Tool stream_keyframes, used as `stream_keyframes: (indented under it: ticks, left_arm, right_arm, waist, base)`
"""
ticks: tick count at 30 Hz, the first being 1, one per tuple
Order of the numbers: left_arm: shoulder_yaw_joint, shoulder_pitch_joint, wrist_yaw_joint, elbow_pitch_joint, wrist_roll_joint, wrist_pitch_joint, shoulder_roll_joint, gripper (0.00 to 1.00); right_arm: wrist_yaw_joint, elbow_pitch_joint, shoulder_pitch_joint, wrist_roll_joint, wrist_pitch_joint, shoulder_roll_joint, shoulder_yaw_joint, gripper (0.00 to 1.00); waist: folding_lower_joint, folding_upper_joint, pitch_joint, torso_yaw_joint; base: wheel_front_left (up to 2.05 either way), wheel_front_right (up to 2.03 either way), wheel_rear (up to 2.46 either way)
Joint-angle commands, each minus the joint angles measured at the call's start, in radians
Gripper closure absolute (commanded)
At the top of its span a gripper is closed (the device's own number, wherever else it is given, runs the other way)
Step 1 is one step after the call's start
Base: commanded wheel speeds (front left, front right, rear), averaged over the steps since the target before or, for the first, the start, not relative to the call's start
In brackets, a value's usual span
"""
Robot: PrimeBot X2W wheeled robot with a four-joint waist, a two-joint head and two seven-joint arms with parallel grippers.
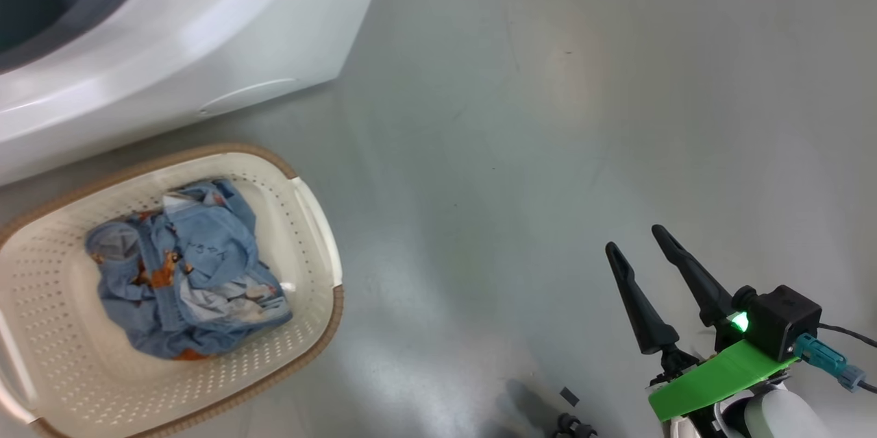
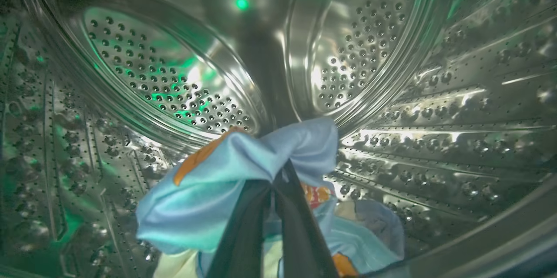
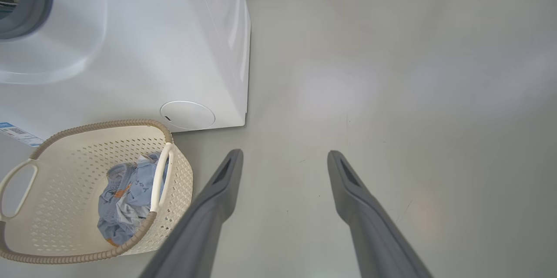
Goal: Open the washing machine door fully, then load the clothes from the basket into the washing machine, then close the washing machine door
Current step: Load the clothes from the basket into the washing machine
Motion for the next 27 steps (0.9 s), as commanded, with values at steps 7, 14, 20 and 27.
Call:
stream_keyframes:
  ticks: [7,14,20,27]
  left_arm:
    - [-0.013,-0.076,0.018,0.171,0.027,0.057,0.056,0.47]
    - [0.002,-0.079,0.029,0.283,-0.009,0.092,0.026,0.00]
    - [0.036,-0.046,0.037,0.314,-0.062,0.035,-0.034,0.00]
    - [0.049,0.103,0.016,0.291,-0.097,-0.002,-0.108,0.00]
  right_arm:
    - [0.002,-0.010,0.055,0.015,-0.007,-0.015,0.048,0.00]
    - [0.002,0.000,0.075,0.019,-0.007,-0.005,0.051,0.00]
    - [0.002,-0.001,0.072,0.014,-0.007,-0.008,0.043,0.00]
    - [0.002,0.010,0.080,0.005,-0.007,0.001,0.034,0.00]
  waist:
    - [0.0000,0.0000,-0.008,-0.026]
    - [0.0000,0.0000,-0.054,-0.006]
    - [0.0000,0.0000,-0.114,0.032]
    - [0.0000,0.0000,-0.221,0.094]
  base:
    - [0.00,0.00,0.00]
    - [0.00,0.00,0.00]
    - [0.00,0.00,0.00]
    - [0.00,0.00,0.00]
